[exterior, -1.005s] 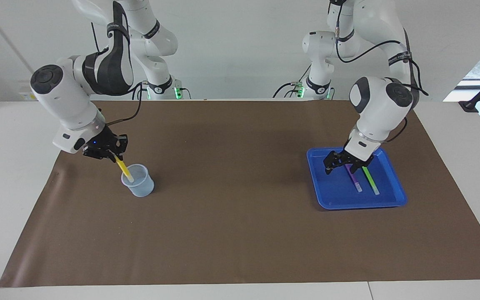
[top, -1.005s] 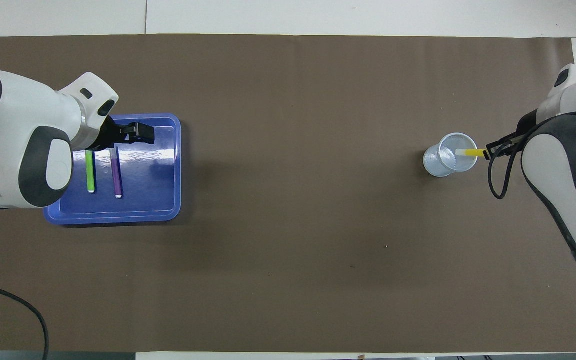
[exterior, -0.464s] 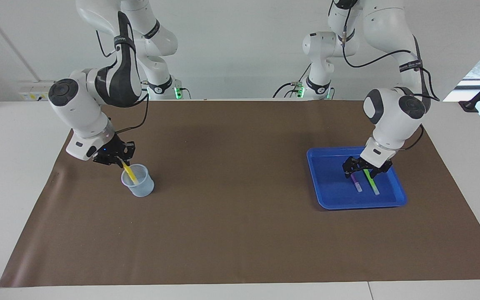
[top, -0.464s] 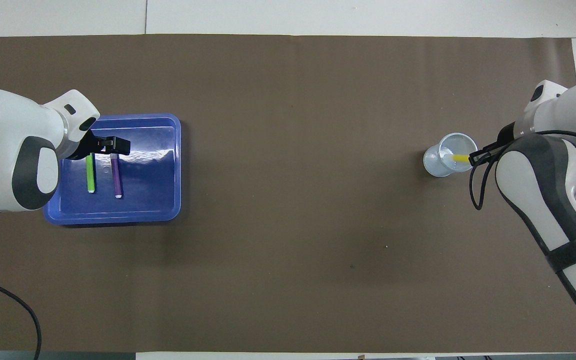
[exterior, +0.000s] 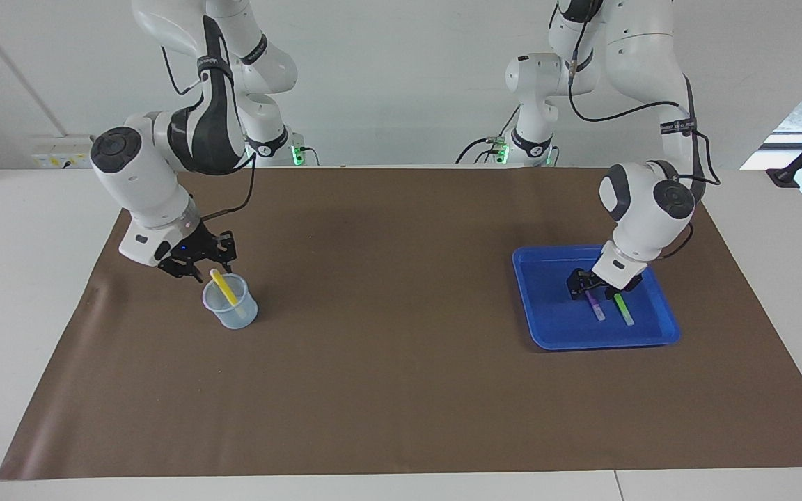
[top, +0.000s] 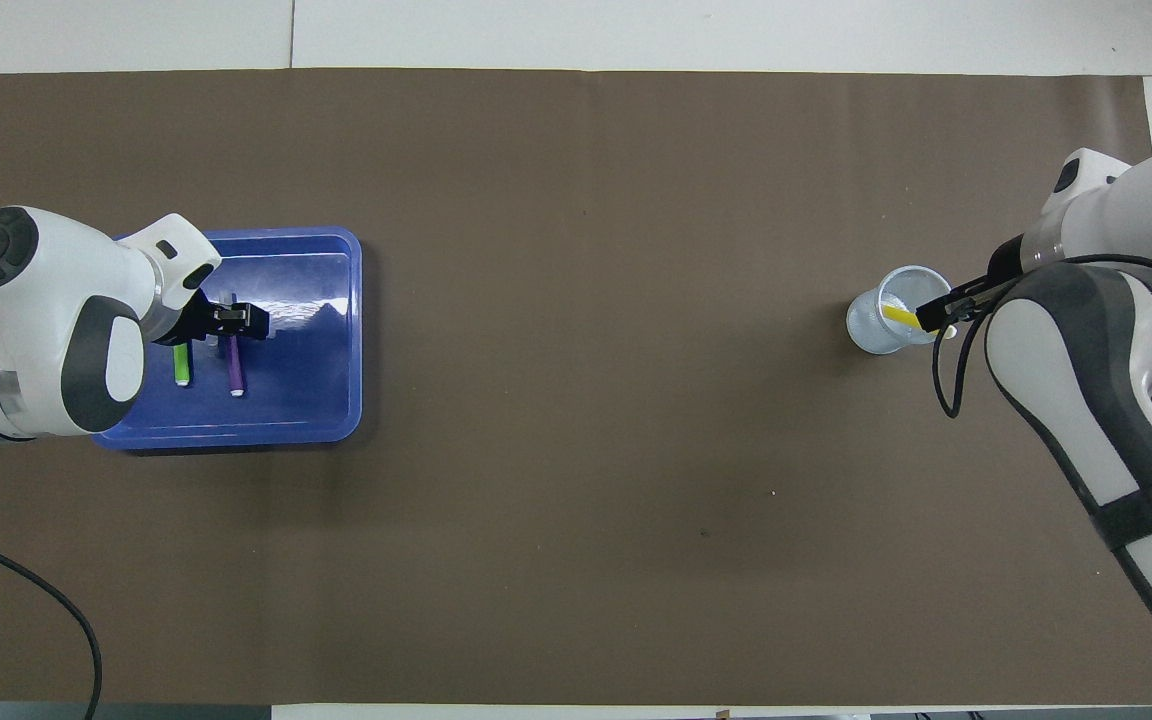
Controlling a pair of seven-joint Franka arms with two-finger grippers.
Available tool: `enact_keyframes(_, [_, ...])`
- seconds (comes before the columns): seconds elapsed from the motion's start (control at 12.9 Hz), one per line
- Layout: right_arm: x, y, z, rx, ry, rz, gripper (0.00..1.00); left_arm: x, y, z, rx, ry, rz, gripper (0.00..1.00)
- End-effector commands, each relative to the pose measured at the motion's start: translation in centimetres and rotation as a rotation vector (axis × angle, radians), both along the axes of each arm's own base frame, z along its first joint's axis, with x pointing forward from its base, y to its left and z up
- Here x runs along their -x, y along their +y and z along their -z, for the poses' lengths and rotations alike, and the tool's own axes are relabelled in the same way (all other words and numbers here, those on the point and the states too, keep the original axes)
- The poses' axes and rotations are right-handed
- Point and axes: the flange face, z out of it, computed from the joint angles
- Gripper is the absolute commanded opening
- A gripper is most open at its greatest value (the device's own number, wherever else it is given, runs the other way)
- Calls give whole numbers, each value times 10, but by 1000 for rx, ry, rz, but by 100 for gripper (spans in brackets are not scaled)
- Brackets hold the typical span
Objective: Transfer and insert pens with both arms
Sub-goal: 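Grasp the purple pen with the left gripper while the right gripper withdraws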
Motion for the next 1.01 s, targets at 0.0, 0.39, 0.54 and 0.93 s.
enact_keyframes(0.0, [-12,5,-49,-93,9,16,100,7,8,0,-14,-9,2,0])
enact_keyframes(0.39, [2,48,-78,-495,164,417,100,8,9,0,-14,-6,-15,0])
enact_keyframes(0.54, [4,81,-89,-567,206,501,100,7,9,0,-14,-6,-18,0])
enact_keyframes(0.93, [7,139,-94,-603,231,649,100,9,10,2,-14,-7,-17,75])
